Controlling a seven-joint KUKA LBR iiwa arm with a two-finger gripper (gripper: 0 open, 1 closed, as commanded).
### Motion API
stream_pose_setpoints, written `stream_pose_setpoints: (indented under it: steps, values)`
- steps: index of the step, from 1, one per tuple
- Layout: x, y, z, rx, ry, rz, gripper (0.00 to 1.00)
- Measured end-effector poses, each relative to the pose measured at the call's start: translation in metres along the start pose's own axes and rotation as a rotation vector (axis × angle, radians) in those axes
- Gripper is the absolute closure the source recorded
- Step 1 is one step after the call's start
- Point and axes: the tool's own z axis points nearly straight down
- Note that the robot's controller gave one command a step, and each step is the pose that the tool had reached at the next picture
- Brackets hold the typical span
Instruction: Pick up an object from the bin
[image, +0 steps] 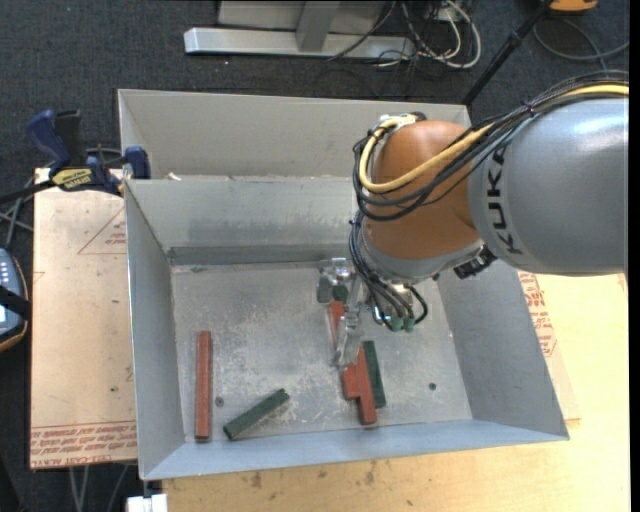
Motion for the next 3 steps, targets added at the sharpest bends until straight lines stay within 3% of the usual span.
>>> stream_pose_setpoints:
  steps: [2, 3]
  values:
    - [0.004, -0.006, 0.009, -0.001, -0.015, -0.059, 0.0]
    - [0.052, -0.047, 0.047, 0.0, -0.009, -0.248, 0.0]
